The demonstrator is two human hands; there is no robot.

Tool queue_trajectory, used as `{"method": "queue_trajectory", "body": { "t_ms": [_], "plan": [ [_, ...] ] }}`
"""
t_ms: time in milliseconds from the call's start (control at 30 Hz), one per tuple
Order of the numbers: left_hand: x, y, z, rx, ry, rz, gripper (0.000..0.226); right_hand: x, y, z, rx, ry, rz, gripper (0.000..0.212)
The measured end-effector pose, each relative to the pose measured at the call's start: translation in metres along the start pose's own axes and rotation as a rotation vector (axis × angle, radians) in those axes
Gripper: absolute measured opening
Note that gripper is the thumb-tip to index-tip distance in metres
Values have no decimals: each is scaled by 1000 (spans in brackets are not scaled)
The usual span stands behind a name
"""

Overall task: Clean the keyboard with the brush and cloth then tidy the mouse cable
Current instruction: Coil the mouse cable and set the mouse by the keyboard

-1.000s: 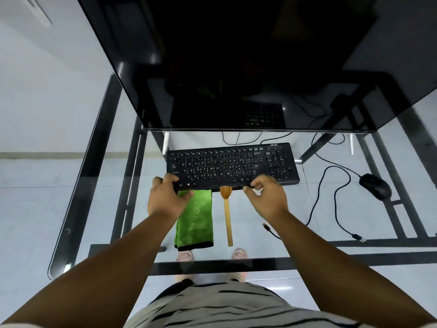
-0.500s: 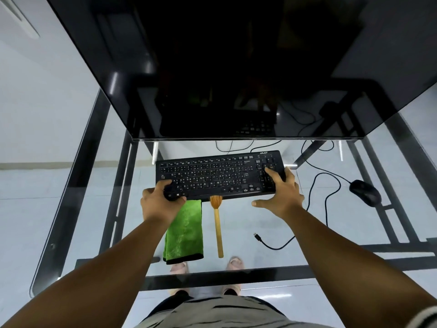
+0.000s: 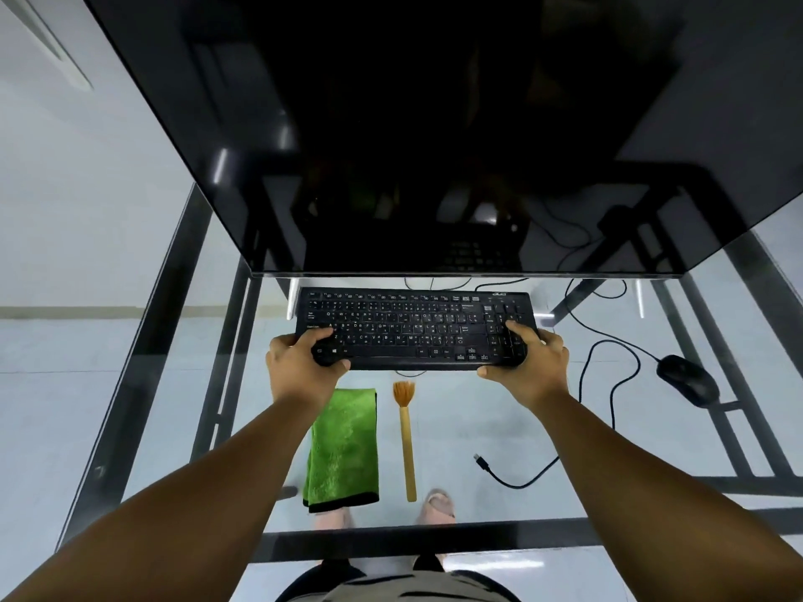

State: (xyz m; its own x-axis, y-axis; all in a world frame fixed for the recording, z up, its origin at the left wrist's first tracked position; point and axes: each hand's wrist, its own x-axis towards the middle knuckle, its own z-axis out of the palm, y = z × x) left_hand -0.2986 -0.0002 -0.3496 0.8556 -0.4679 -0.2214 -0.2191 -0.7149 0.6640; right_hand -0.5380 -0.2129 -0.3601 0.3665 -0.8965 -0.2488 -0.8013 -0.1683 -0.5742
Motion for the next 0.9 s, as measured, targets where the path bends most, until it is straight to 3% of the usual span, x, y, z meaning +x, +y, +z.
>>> {"method": "queue_trajectory", "body": {
  "t_ms": [900],
  "plan": [
    [36,3,18,106,-10,67,53,38,-13,11,-101,42,12,93]
  ]
}}
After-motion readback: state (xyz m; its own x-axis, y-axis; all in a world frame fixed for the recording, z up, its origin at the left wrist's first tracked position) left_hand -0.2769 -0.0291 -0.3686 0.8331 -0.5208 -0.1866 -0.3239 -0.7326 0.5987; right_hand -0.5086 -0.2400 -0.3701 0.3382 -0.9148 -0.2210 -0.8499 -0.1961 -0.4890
